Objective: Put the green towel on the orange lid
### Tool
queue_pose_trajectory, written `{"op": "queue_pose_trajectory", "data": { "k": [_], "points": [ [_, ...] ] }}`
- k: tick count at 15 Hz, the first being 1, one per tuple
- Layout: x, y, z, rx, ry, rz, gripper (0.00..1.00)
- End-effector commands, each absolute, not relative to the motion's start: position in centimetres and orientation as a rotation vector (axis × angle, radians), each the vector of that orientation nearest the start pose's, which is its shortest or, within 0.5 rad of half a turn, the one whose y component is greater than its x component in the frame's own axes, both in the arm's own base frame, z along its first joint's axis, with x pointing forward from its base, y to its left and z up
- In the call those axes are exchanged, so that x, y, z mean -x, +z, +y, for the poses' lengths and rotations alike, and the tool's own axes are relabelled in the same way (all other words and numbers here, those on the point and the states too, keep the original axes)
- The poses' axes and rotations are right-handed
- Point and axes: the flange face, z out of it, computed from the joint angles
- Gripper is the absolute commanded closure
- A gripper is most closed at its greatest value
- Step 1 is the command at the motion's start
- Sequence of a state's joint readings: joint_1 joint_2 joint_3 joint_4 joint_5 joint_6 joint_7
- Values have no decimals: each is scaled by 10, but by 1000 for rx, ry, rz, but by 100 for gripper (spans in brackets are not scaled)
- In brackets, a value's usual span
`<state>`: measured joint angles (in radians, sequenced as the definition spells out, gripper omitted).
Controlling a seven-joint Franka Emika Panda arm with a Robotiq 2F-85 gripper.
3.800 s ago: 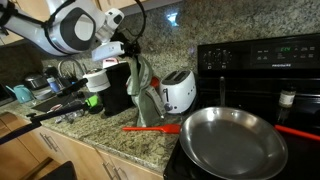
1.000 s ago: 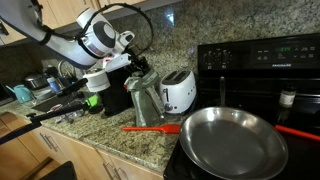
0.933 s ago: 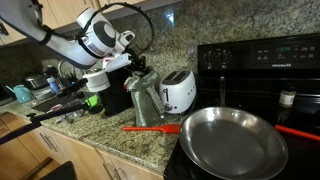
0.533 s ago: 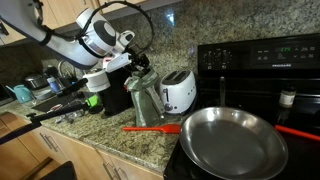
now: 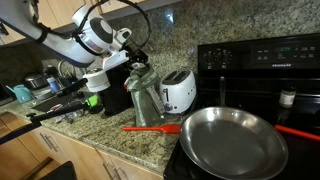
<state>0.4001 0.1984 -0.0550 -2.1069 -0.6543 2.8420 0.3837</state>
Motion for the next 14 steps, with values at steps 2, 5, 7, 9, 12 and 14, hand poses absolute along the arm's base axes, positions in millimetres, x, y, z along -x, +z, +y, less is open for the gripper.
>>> {"op": "queue_pose_trajectory", "data": {
  "k": [2, 5, 7, 9, 12, 14],
  "points": [
    [-546, 396, 234, 3032, -1009, -835, 0],
    [-534, 412, 228, 3002, -1059, -850, 0],
    [-522, 426, 222, 2969, -1106, -850, 0],
    [-508, 434, 214, 2930, -1139, -871, 0],
    [-515, 431, 220, 2928, -1137, -853, 0],
    [-511, 431, 218, 2926, -1137, -852, 0]
  ]
}}
